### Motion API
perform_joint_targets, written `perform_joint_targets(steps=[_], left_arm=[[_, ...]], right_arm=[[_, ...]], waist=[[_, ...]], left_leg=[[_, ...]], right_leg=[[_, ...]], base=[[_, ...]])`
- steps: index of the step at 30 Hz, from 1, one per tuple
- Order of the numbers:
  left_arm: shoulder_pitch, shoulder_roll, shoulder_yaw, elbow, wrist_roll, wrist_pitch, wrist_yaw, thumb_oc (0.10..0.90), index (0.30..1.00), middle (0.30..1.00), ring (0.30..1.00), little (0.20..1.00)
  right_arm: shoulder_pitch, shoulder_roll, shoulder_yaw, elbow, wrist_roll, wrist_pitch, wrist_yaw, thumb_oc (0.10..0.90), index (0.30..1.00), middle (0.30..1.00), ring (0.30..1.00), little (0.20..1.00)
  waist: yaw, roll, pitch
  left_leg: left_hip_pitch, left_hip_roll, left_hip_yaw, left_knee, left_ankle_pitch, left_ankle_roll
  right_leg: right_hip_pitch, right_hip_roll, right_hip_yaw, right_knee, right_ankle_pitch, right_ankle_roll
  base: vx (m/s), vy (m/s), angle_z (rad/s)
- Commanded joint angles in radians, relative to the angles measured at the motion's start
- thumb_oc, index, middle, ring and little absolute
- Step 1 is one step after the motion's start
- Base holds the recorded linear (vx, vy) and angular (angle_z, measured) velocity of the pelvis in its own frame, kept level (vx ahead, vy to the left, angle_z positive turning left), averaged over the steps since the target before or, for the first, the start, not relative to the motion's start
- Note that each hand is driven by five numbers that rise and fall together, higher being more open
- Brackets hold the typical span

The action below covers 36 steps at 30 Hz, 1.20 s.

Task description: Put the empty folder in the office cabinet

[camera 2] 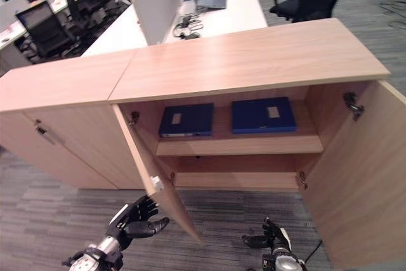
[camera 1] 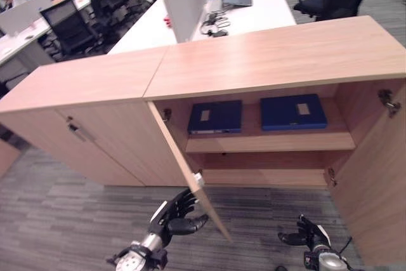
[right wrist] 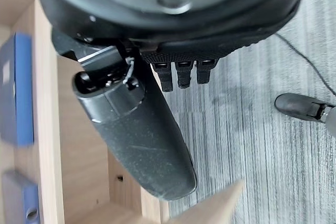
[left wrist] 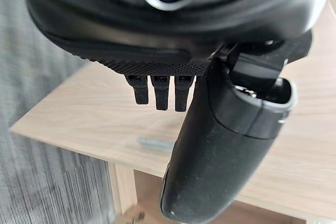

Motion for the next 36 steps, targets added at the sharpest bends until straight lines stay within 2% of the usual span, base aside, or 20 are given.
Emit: perform_joint_targets(steps=[1, 3, 6, 8, 12, 13, 19, 20, 22, 26, 28, 29, 30, 33, 36], left_arm=[[-0.091, 0.018, 0.019, -0.092, 0.007, -0.091, 0.022, 0.8, 0.9, 0.9, 0.9, 0.9], [-0.095, 0.018, 0.024, -0.098, 0.009, -0.1, 0.042, 0.8, 0.9, 0.9, 0.9, 0.9], [-0.104, 0.005, 0.036, -0.09, 0.002, -0.106, 0.062, 0.8, 0.9, 0.9, 0.9, 0.9], [-0.133, -0.009, 0.059, -0.049, 0.005, -0.114, 0.093, 0.8, 0.9, 0.9, 0.9, 0.9], [-0.18, -0.017, 0.101, 0.035, 0.033, -0.121, 0.154, 0.8, 0.9, 0.9, 0.9, 0.9], [-0.199, -0.015, 0.139, 0.098, 0.042, -0.123, 0.186, 0.8, 0.9, 0.9, 0.9, 0.9], [-0.275, 0.042, 0.224, 0.291, 0.079, -0.119, 0.261, 0.8, 0.9, 0.9, 0.9, 0.9], [-0.314, 0.078, 0.259, 0.351, 0.066, -0.12, 0.28, 0.8, 0.9, 0.9, 0.9, 0.9], [-0.331, 0.094, 0.276, 0.377, 0.059, -0.12, 0.286, 0.8, 0.9, 0.9, 0.9, 0.9], [-0.395, 0.197, 0.327, 0.445, 0.06, -0.122, 0.309, 0.8, 0.9, 0.9, 0.9, 0.9], [-0.438, 0.254, 0.332, 0.491, 0.073, -0.119, 0.315, 0.8, 0.9, 0.9, 0.9, 0.9], [-0.439, 0.254, 0.332, 0.492, 0.073, -0.119, 0.315, 0.8, 0.9, 0.9, 0.9, 0.9], [-0.488, 0.312, 0.332, 0.531, 0.084, -0.116, 0.323, 0.8, 0.9, 0.9, 0.9, 0.9], [-0.569, 0.403, 0.335, 0.602, 0.101, -0.108, 0.338, 0.8, 0.9, 0.9, 0.9, 0.9], [-0.593, 0.461, 0.348, 0.646, 0.111, -0.108, 0.342, 0.8, 0.9, 0.9, 0.9, 0.9]], right_arm=[[-0.168, 0.014, 0.026, -0.068, -0.018, -0.053, -0.016, 0.8, 0.9, 0.9, 0.9, 0.9], [-0.174, 0.019, 0.051, -0.07, -0.03, -0.049, -0.014, 0.8, 0.9, 0.9, 0.9, 0.9], [-0.172, 0.036, 0.082, -0.065, -0.043, -0.048, -0.008, 0.8, 0.9, 0.9, 0.9, 0.9], [-0.156, 0.05, 0.102, -0.072, -0.044, -0.048, 0.004, 0.8, 0.9, 0.9, 0.9, 0.9], [-0.127, 0.052, 0.128, -0.117, -0.051, -0.047, 0.025, 0.8, 0.9, 0.9, 0.9, 0.9], [-0.1, 0.047, 0.136, -0.149, -0.057, -0.048, 0.042, 0.8, 0.9, 0.9, 0.9, 0.9], [-0.024, 0.04, 0.125, -0.221, -0.044, -0.059, 0.075, 0.8, 0.9, 0.9, 0.9, 0.9], [-0.006, 0.044, 0.119, -0.234, -0.036, -0.063, 0.081, 0.8, 0.9, 0.9, 0.9, 0.9], [0.002, 0.044, 0.118, -0.237, -0.033, -0.064, 0.084, 0.8, 0.9, 0.9, 0.9, 0.9], [0.035, 0.055, 0.108, -0.231, -0.022, -0.069, 0.093, 0.8, 0.9, 0.9, 0.9, 0.9], [0.046, 0.062, 0.107, -0.229, -0.014, -0.07, 0.097, 0.8, 0.9, 0.9, 0.9, 0.9], [0.046, 0.062, 0.107, -0.229, -0.014, -0.07, 0.097, 0.8, 0.9, 0.9, 0.9, 0.9], [0.057, 0.062, 0.106, -0.23, -0.009, -0.07, 0.101, 0.8, 0.9, 0.9, 0.9, 0.9], [0.065, 0.066, 0.102, -0.227, 0.006, -0.072, 0.103, 0.8, 0.9, 0.9, 0.9, 0.9], [0.073, 0.073, 0.095, -0.222, 0.023, -0.074, 0.111, 0.8, 0.9, 0.9, 0.9, 0.9]], waist=[[0.019, -0.049, 0.053], [0.042, -0.074, 0.059], [0.082, -0.098, 0.06], [0.089, -0.11, 0.053], [0.084, -0.13, 0.058], [0.076, -0.133, 0.052], [0.032, -0.142, 0.016], [0.021, -0.154, 0.004], [0.017, -0.161, -0.002], [0.001, -0.187, -0.02], [-0.001, -0.198, -0.025], [-0.001, -0.198, -0.024], [-0.007, -0.207, -0.027], [-0.016, -0.223, -0.032], [-0.019, -0.234, -0.035]], left_leg=[[-0.073, 0.015, -0.214, 0.07, 0.046, -0.074], [-0.12, -0.04, -0.371, 0.106, -0.01, -0.026], [-0.138, -0.131, -0.575, 0.112, -0.102, 0.003], [-0.148, -0.176, -0.663, 0.096, -0.11, 0.003], [-0.181, -0.193, -0.679, 0.104, -0.094, 0.002], [-0.149, -0.185, -0.666, 0.074, -0.089, 0.003], [-0.042, -0.163, -0.611, -0.012, -0.085, 0.008], [-0.027, -0.161, -0.593, -0.037, -0.084, 0.01], [-0.025, -0.161, -0.587, -0.038, -0.089, 0.01], [-0.012, -0.167, -0.578, -0.038, -0.109, 0.02], [-0.008, -0.173, -0.581, -0.038, -0.116, 0.026], [-0.008, -0.173, -0.581, -0.038, -0.116, 0.026], [-0.008, -0.18, -0.589, -0.038, -0.123, 0.032], [-0.008, -0.196, -0.6, -0.038, -0.136, 0.047], [-0.006, -0.205, -0.601, -0.038, -0.144, 0.056]], right_leg=[[0.115, -0.011, 0.027, 0.008, -0.194, 0.072], [0.075, -0.007, 0.081, 0.008, -0.169, 0.061], [0.055, 0.008, 0.167, 0.008, -0.161, 0.054], [0.052, 0.025, 0.219, 0.008, -0.153, 0.051], [0.06, 0.039, 0.257, 0.008, -0.143, 0.049], [0.069, 0.05, 0.27, 0.008, -0.143, 0.05], [0.091, 0.066, 0.289, 0.008, -0.143, 0.054], [0.086, 0.067, 0.299, 0.008, -0.135, 0.06], [0.085, 0.067, 0.3, 0.008, -0.132, 0.062], [0.094, 0.06, 0.306, 0.008, -0.124, 0.074], [0.098, 0.051, 0.31, 0.008, -0.12, 0.084], [0.099, 0.051, 0.31, 0.008, -0.12, 0.084], [0.1, 0.04, 0.313, 0.008, -0.114, 0.094], [0.095, 0.021, 0.31, 0.027, -0.112, 0.109], [0.083, 0.011, 0.319, 0.049, -0.111, 0.118]], base=[[-0.02, -0.151, -0.96], [-0.07, -0.172, -1.35], [0.02, -0.103, -1.44], [0.1, -0.018, -1.41], [0.08, 0.018, -0.83], [0.08, 0.034, -0.67], [0.1, 0.104, -0.53], [0.05, 0.12, -0.19], [0.04, 0.102, -0.21], [0.06, 0.135, -0.02], [0.03, 0.13, 0.0], [0.01, 0.136, -0.04], [0.01, 0.13, -0.05], [0.01, 0.174, 0.0], [0.01, 0.109, 0.04]])
